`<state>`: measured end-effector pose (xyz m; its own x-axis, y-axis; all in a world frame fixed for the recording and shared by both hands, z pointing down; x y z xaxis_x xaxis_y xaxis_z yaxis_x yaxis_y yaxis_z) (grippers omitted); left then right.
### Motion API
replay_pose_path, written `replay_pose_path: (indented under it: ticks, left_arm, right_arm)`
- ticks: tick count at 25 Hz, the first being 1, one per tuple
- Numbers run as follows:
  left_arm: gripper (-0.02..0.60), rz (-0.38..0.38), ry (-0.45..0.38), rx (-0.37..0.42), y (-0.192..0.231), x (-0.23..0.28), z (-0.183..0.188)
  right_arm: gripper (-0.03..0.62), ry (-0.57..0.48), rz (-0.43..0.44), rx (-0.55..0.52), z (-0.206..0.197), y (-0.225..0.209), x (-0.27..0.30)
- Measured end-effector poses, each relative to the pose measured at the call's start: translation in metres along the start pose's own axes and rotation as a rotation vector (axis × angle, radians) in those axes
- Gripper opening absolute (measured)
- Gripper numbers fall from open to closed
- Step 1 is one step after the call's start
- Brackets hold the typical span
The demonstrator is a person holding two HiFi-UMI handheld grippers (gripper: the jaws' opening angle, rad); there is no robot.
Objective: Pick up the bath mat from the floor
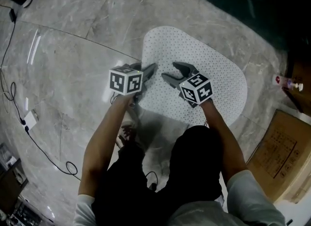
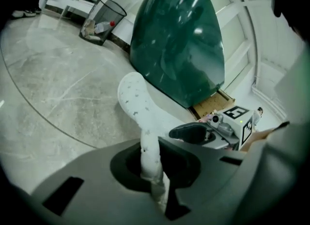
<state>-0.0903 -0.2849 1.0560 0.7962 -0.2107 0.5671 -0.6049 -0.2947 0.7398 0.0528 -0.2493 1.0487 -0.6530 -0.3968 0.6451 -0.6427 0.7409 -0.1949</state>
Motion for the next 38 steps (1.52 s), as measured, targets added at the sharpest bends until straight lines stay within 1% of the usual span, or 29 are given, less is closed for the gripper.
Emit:
replay_pose_path:
  ticks: [3,5,7,8,9,12,14,17,19,21,24,27,30,33,35,38]
  left_arm:
    - [0.035,0.036,-0.058,0.044,-0.01,-0.012,0.016]
    - [0.034,0.064,-0.089,0.062,-0.019,-0.023,0.024]
    - [0.034,0.093,-0.112,0.081,-0.032,-0.034,0.028]
    - [0.034,0.106,-0.119,0.094,-0.039,-0.04,0.029]
    - [0.034,0.119,-0.122,0.11,-0.047,-0.045,0.031]
    - [0.034,0.147,-0.149,0.156,-0.066,-0.065,0.042]
    - [0.034,0.161,-0.199,0.171,-0.08,-0.083,0.056]
    - [0.034,0.195,-0.283,0.219,-0.104,-0.114,0.079]
    - [0.034,0.221,-0.339,0.262,-0.119,-0.138,0.093]
    - [0.034,0.245,-0.396,0.31,-0.135,-0.162,0.107]
    - [0.034,0.263,-0.488,0.379,-0.158,-0.196,0.133]
    - [0.034,0.279,-0.599,0.44,-0.175,-0.221,0.156]
    - [0.034,0.298,-0.703,0.529,-0.188,-0.224,0.17]
    - [0.034,0.275,-0.77,0.568,-0.197,-0.21,0.177]
    - [0.034,0.265,-0.777,0.572,-0.195,-0.202,0.175]
    - [0.034,0.272,-0.753,0.586,-0.194,-0.194,0.172]
  right_arm:
    - [0.284,0.001,-0.134,0.011,0.016,-0.015,-0.029]
    - [0.275,0.013,-0.259,0.015,0.03,-0.026,-0.051]
    - [0.211,0.008,-0.391,0.022,0.046,-0.039,-0.078]
    - [0.185,-0.01,-0.434,0.025,0.054,-0.044,-0.092]
    - [0.179,-0.03,-0.454,0.024,0.063,-0.046,-0.104]
    - [0.168,-0.068,-0.438,-0.018,0.085,-0.043,-0.131]
    - [0.149,-0.099,-0.426,-0.036,0.098,-0.037,-0.149]
    - [0.147,-0.126,-0.424,-0.083,0.12,-0.027,-0.175]
    - [0.141,-0.133,-0.439,-0.145,0.138,-0.022,-0.194]
    - [0.115,-0.166,-0.46,-0.186,0.159,-0.019,-0.215]
    - [0.069,-0.232,-0.51,-0.213,0.189,-0.019,-0.246]
    - [0.046,-0.293,-0.552,-0.244,0.206,-0.024,-0.27]
    - [0.029,-0.349,-0.584,-0.275,0.206,-0.032,-0.288]
    - [0.021,-0.393,-0.624,-0.297,0.2,-0.041,-0.304]
    - [0.02,-0.397,-0.654,-0.304,0.196,-0.047,-0.311]
    - [0.02,-0.414,-0.681,-0.287,0.193,-0.057,-0.32]
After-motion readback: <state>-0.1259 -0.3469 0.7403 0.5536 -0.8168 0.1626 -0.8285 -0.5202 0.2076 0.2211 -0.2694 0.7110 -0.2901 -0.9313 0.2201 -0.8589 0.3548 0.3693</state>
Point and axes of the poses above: the fingertips, and each gripper's own axes: x forward along the fingers, y to its left, z out of its top, the point moved 7 cm from there along -x, backward along the fingers, and after that the axes turned 14 degrees about -x, right-handed, at the moved point
